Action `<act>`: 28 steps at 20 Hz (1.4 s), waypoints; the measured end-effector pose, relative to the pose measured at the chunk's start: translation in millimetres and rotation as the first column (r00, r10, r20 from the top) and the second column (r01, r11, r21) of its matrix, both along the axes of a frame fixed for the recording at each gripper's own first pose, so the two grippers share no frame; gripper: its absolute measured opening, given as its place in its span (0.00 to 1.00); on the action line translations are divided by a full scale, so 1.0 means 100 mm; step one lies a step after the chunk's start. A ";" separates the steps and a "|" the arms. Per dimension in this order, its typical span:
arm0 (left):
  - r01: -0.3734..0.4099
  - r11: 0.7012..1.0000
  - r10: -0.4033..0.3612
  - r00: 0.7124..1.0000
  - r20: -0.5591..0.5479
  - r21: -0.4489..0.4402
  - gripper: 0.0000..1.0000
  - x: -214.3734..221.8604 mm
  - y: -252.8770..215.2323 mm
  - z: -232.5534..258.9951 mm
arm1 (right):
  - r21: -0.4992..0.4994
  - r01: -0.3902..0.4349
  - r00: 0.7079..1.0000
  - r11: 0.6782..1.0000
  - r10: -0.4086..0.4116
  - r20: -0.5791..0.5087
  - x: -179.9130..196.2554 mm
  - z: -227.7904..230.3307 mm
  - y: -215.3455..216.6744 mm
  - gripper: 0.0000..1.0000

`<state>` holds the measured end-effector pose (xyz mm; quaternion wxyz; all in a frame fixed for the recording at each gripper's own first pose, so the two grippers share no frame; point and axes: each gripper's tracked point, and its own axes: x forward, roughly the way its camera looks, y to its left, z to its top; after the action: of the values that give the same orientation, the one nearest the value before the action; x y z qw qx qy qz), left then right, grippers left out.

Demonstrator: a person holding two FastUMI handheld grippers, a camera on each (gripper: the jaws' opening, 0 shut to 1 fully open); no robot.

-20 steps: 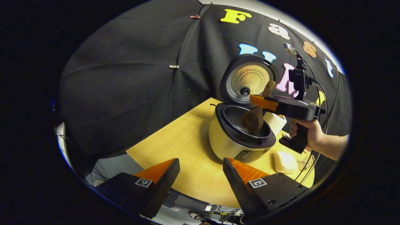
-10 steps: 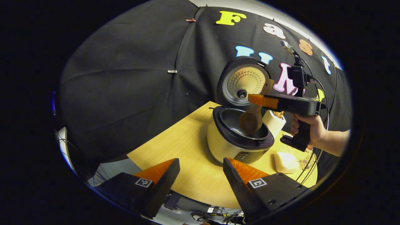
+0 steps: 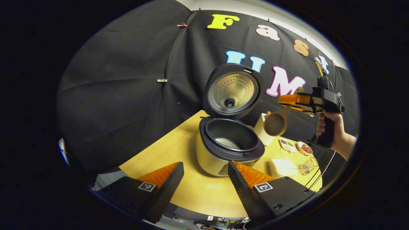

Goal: Close the left gripper, press the button to open the rice cooker; take a wooden spoon from the chopstick holder with the right hand, scoop a spoonful of rice and pour it into the rice cooker, then put the wooden spoon back into the chopstick holder.

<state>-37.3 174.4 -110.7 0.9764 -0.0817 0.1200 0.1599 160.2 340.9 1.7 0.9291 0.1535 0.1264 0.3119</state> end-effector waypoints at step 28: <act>-0.094 0.992 0.095 0.995 0.016 -0.080 0.96 0.37 -1.46 0.26 | -0.044 0.551 0.776 0.833 -0.532 -0.338 0.77 -1.92 -4.46 0.12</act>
<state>0.1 28.8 -84.2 0.9649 -0.1273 0.1126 0.2002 236.8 -104.9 -190.5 0.9388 0.2611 0.2245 0.0041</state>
